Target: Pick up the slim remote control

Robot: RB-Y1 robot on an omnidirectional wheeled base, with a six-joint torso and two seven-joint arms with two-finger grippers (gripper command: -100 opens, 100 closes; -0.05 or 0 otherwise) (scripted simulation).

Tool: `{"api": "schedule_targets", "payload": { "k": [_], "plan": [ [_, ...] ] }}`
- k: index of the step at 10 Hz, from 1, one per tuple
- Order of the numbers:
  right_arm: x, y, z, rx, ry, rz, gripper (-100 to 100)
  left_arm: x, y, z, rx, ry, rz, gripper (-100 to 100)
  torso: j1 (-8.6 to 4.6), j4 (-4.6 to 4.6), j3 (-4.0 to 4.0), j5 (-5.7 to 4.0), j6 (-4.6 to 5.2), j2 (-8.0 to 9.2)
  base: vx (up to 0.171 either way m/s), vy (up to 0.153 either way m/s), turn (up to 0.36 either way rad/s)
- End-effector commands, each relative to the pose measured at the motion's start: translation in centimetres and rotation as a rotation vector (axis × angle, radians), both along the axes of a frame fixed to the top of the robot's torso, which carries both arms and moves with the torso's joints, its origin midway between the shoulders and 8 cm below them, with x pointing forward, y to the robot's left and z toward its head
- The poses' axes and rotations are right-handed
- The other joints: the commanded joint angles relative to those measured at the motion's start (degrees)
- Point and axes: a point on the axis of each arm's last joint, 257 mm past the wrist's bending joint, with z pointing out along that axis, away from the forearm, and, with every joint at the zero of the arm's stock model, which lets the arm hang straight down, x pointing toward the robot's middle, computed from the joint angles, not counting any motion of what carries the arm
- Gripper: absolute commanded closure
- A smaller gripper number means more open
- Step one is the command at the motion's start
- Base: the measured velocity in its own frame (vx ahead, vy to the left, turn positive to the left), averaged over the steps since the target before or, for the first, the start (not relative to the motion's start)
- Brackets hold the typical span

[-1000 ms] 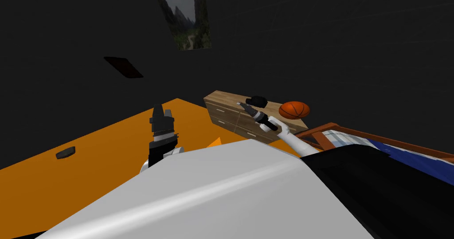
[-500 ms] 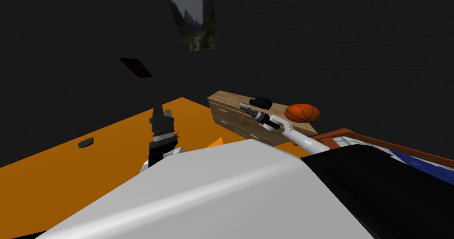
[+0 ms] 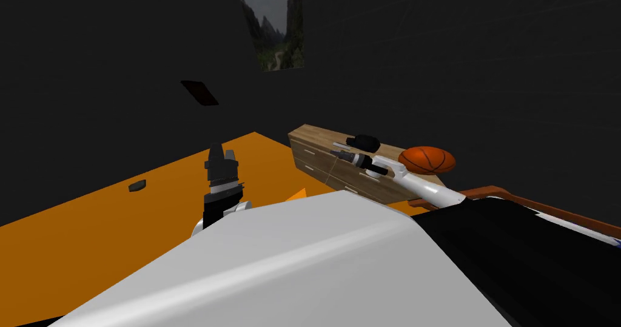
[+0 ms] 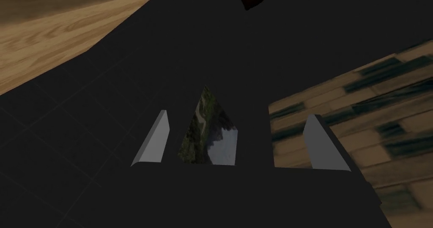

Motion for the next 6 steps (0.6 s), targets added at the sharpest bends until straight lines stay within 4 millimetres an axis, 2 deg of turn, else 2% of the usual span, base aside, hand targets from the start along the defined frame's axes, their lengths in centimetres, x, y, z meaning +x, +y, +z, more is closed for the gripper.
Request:
{"api": "schedule_targets", "payload": {
  "k": [1, 2, 3, 4, 5, 6],
  "plan": [
    [-0.5, -1.9, -2.6, -0.084, 0.045, -0.001, -100, 0.0, 0.0, 0.0, 0.000, 0.000, 0.000, 0, 0.00, 0.00, 0.00, 0.00, 0.00, 0.00, 0.062, 0.029, 0.187],
    [-0.5, -2.3, -2.5, -0.111, 0.047, 0.004, -100, 0.0, 0.0, 0.0, 0.000, 0.000, 0.000, 0, 0.00, -0.02, -0.04, -0.01, -0.04, -0.06, 0.061, 0.021, 0.081],
    [-1.1, -4.0, -4.7, -0.174, 0.087, 0.002, -100, 0.0, 0.0, 0.0, 0.000, 0.000, 0.000, 0, -0.01, -0.01, -0.03, 0.00, 0.02, -0.05, 0.087, 0.040, 0.154],
    [-1.1, -4.5, -4.6, -0.202, 0.089, 0.006, -100, 0.0, 0.0, 0.0, 0.000, 0.000, 0.000, 0, 0.03, -0.03, -0.07, 0.00, -0.02, -0.12, 0.074, 0.032, 0.084],
    [-1.9, -6.4, -6.7, -0.267, 0.130, 0.005, -100, 0.0, 0.0, 0.0, 0.000, 0.000, 0.000, 0, 0.03, -0.02, -0.06, 0.01, 0.01, -0.10, 0.088, 0.018, 0.130],
    [-1.9, -6.9, -6.6, -0.291, 0.131, 0.008, -100, 0.0, 0.0, 0.0, 0.000, 0.000, 0.000, 0, -0.02, -0.03, -0.08, -0.01, -0.01, -0.14, 0.082, 0.007, 0.090]
  ]
}}
